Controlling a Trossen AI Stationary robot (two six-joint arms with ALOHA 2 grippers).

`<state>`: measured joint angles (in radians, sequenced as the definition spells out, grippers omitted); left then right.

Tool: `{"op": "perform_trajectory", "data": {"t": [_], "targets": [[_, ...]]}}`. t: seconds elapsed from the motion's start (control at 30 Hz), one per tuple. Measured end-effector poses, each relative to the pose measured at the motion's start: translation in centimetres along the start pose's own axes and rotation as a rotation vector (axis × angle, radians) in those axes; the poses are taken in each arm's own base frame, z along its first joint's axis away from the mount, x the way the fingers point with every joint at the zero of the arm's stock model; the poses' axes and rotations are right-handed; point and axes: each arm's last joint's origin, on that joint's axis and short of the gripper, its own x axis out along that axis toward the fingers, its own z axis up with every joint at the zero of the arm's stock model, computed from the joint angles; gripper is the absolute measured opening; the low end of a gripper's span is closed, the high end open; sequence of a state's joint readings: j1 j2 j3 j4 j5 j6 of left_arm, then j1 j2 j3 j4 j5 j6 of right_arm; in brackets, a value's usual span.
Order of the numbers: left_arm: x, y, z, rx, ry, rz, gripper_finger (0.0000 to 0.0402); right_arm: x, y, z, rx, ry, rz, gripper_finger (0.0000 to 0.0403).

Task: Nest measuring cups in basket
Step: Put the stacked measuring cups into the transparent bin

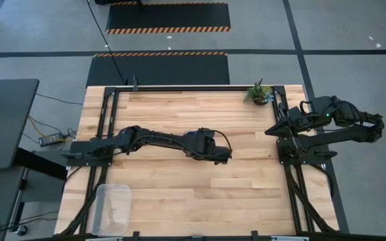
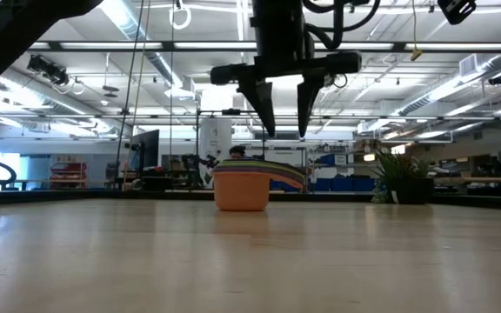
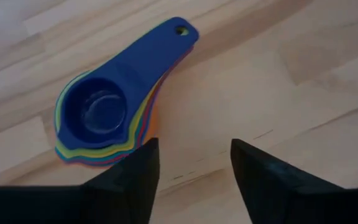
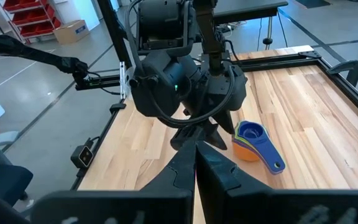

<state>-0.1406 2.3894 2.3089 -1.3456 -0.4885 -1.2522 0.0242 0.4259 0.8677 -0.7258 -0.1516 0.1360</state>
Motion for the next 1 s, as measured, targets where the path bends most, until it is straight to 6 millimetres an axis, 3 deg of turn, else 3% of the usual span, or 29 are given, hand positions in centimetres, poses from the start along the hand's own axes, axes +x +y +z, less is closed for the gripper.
{"op": "perform_trajectory", "data": {"t": [0.2,0.6,0.8,1.0], "targets": [[0.0,0.3,0.0,-0.004,0.005,0.03,0.0226,0.0,0.0,0.0,0.0,0.0,0.0,0.0017],[1.1,0.8,1.3,0.031,0.008,0.056,0.0227,0.0,0.0,0.0,0.0,0.0,0.0,0.0017],[2.6,0.4,1.1,0.046,0.038,0.06,0.0227,0.0,0.0,0.0,0.0,0.001,0.0,0.0017],[2.8,0.7,1.0,0.121,0.014,0.104,0.0227,0.0,0.0,0.0,0.0,0.0,0.0,0.0017]]}}
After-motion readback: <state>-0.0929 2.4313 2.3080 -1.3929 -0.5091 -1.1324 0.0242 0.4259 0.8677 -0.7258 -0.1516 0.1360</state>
